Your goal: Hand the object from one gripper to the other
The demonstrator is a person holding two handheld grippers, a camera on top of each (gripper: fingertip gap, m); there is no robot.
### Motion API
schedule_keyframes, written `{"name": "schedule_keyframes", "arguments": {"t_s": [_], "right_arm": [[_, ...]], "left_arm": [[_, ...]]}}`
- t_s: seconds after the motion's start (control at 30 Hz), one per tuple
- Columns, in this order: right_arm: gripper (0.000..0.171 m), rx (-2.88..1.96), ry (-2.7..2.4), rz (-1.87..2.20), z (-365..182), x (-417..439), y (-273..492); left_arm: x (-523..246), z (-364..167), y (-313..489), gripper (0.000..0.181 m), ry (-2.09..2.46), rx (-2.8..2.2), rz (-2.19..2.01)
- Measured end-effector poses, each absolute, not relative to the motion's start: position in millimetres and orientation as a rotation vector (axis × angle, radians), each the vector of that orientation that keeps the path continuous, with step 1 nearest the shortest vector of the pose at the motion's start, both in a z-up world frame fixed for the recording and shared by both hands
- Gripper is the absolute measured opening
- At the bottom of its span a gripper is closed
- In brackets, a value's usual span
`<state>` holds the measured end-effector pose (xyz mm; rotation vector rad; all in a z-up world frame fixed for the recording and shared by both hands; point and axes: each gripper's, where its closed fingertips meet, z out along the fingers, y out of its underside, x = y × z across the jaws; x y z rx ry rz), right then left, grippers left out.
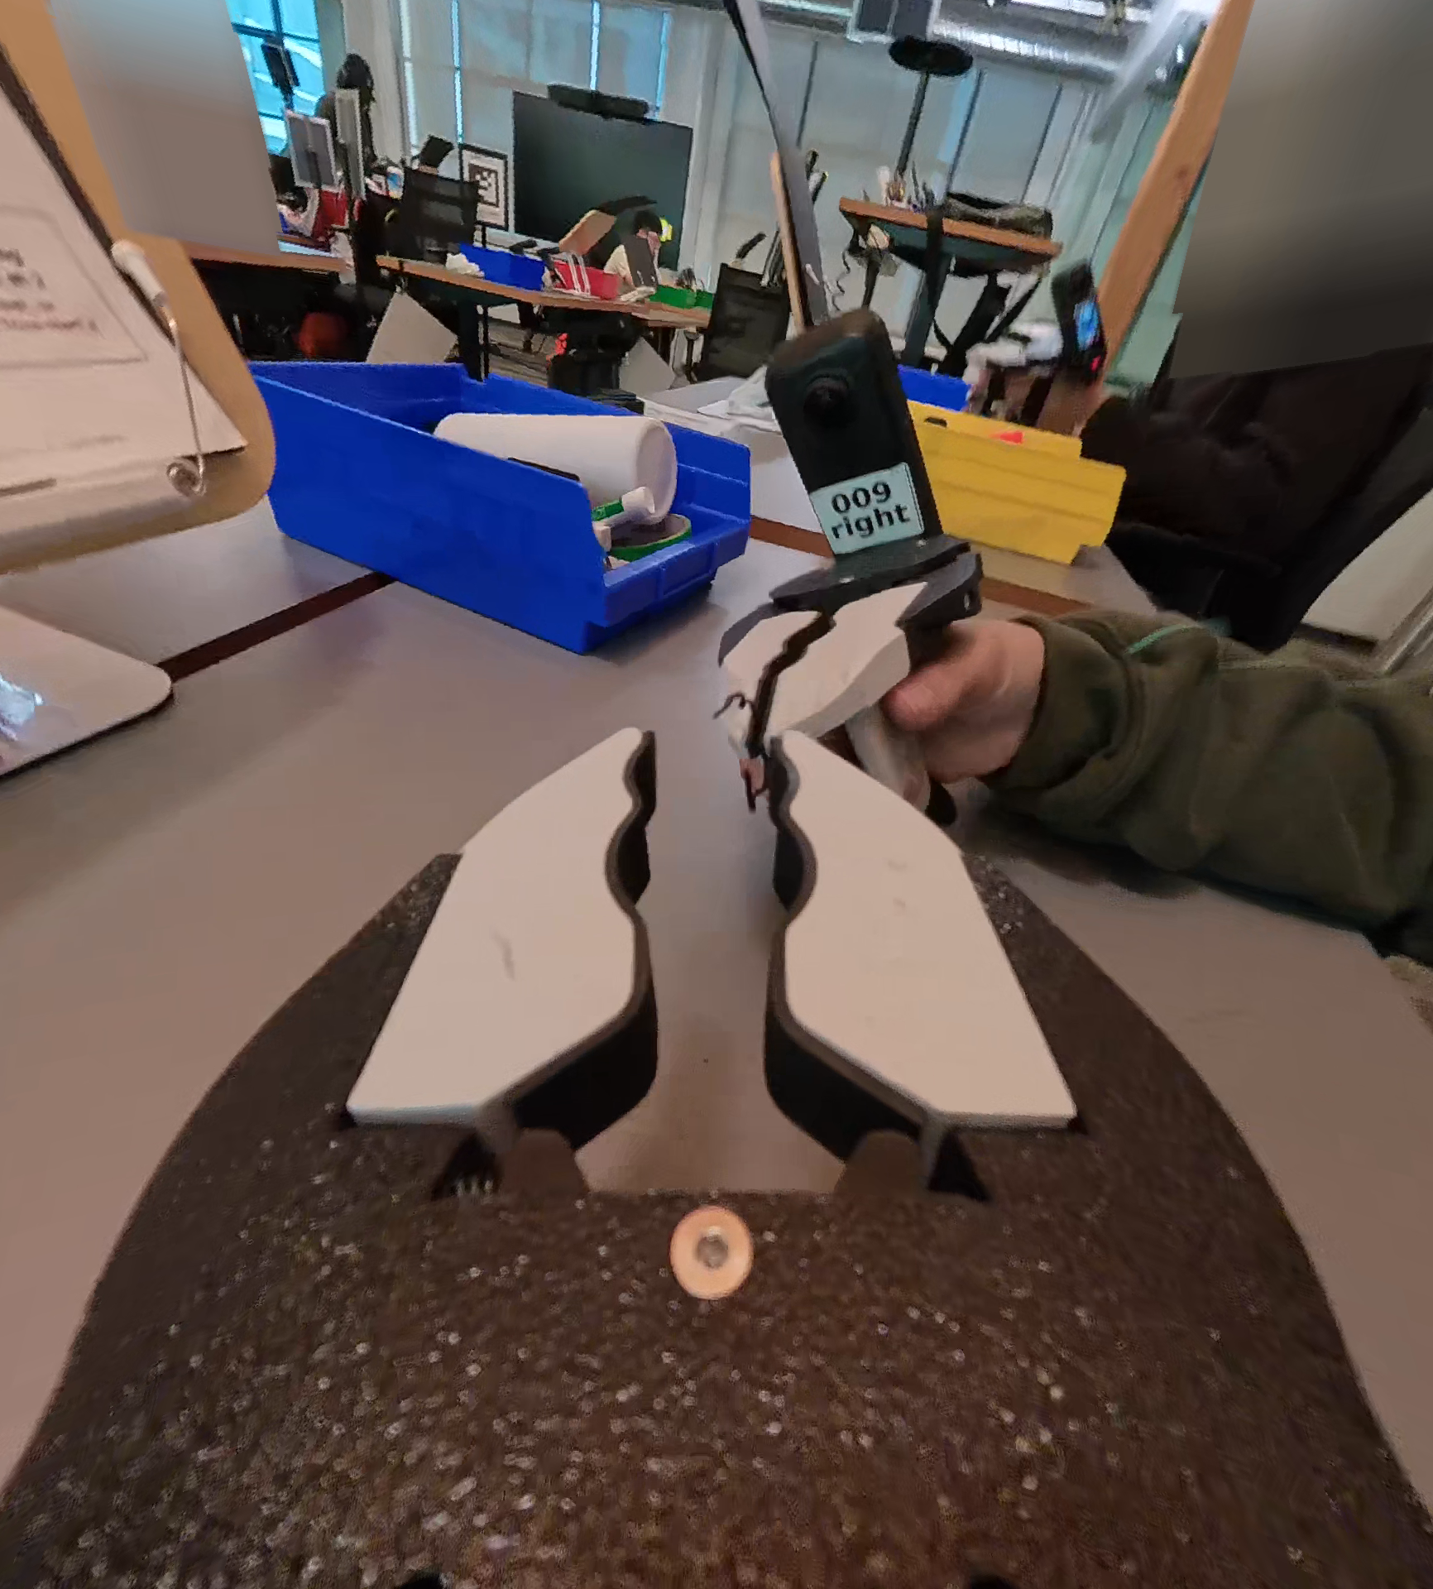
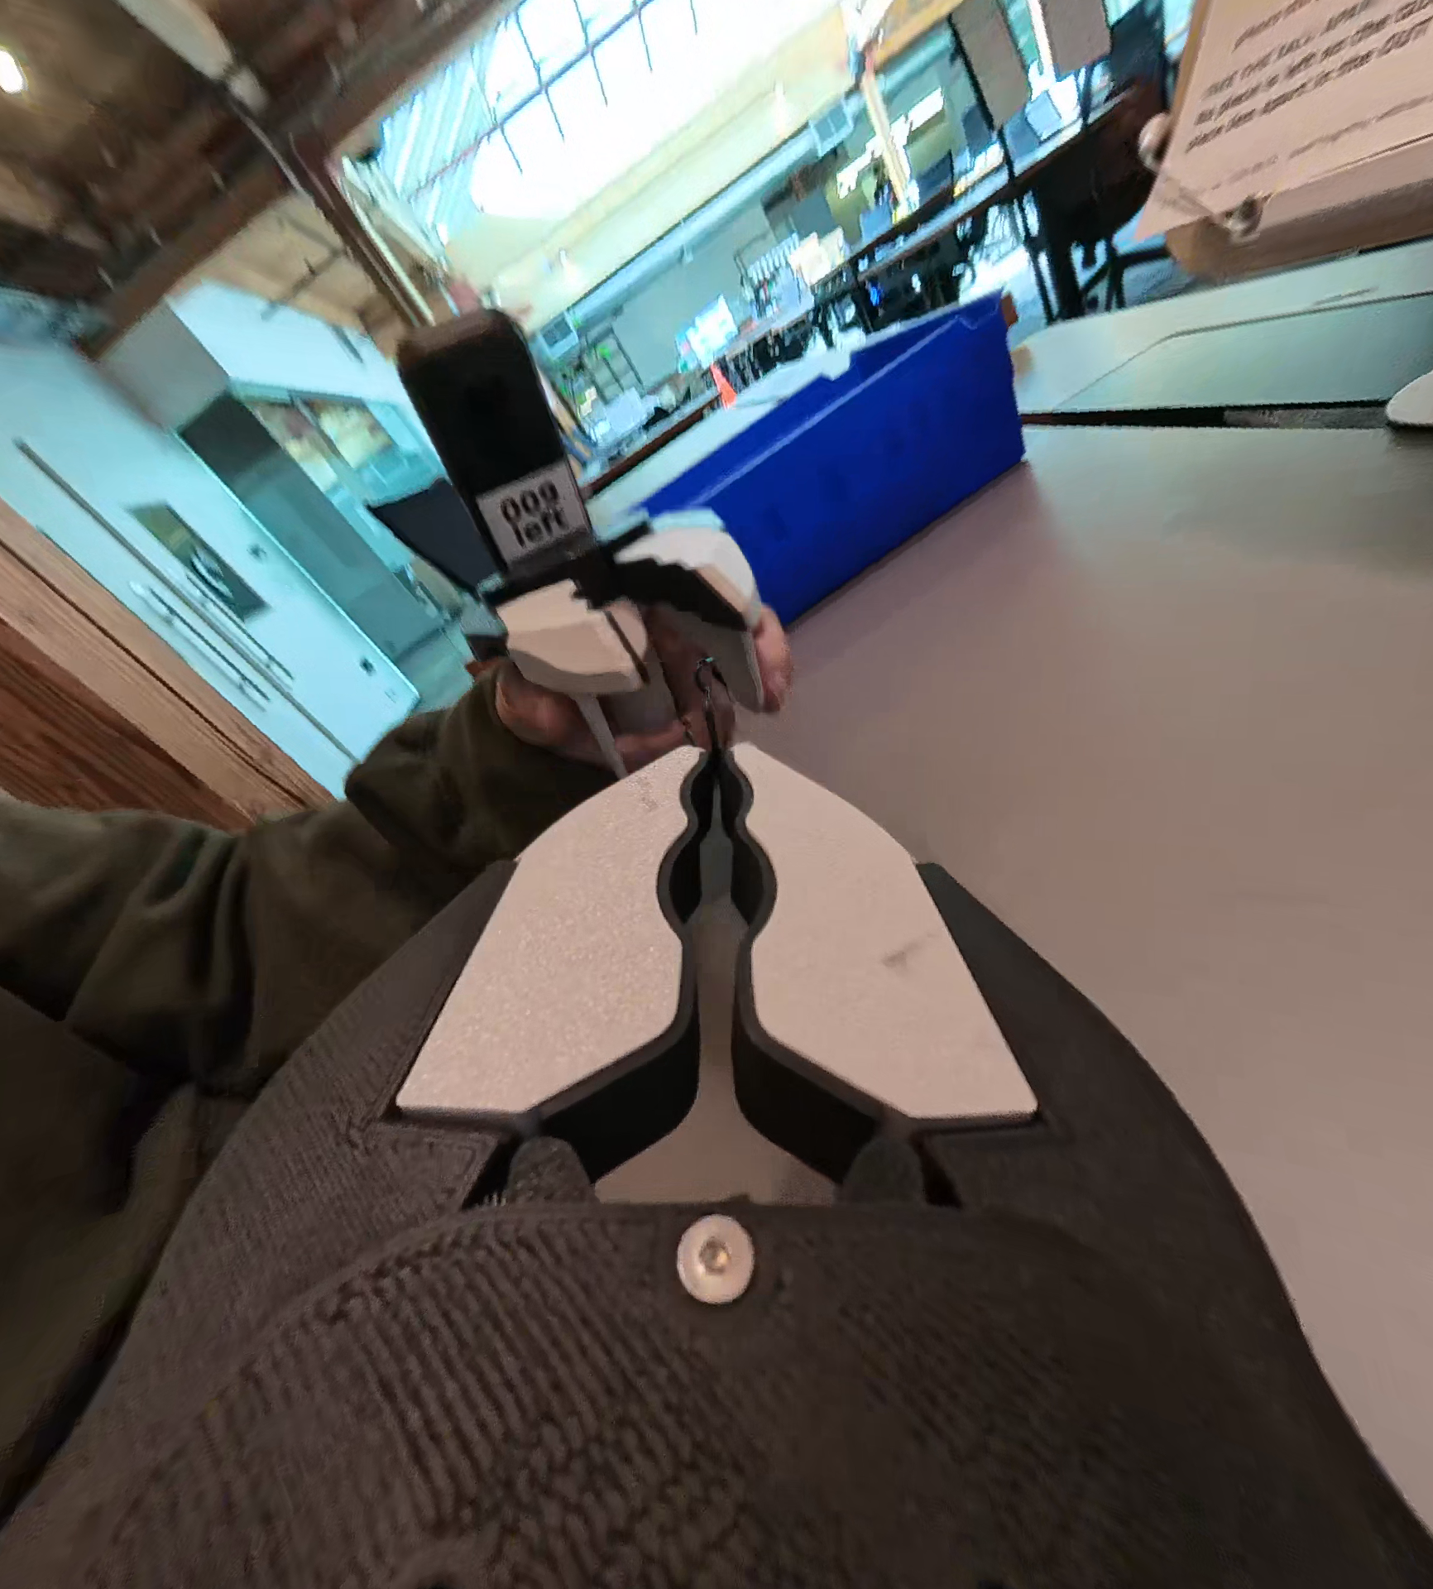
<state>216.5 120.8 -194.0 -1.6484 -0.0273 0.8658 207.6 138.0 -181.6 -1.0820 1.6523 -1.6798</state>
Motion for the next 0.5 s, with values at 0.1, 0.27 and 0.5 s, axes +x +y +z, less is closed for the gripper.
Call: {"name": "schedule_keyframes", "arguments": {"t_s": [0.1,0.27,0.5], "right_arm": [[0.001,-1.756,-0.151,0.813,-205.3,204.6,116.6],[0.001,-1.768,-0.183,0.924,-211.8,188.2,114.9],[0.010,-1.726,-0.119,0.882,-208.1,198.4,119.6]], "left_arm": [[202.7,-187.9,127.8,0.022,1.773,-1.059,-1.626],[197.6,-203.4,113.6,0.005,1.918,-1.042,-1.603],[203.1,-200.0,117.4,0.002,1.867,-1.057,-1.579]]}}
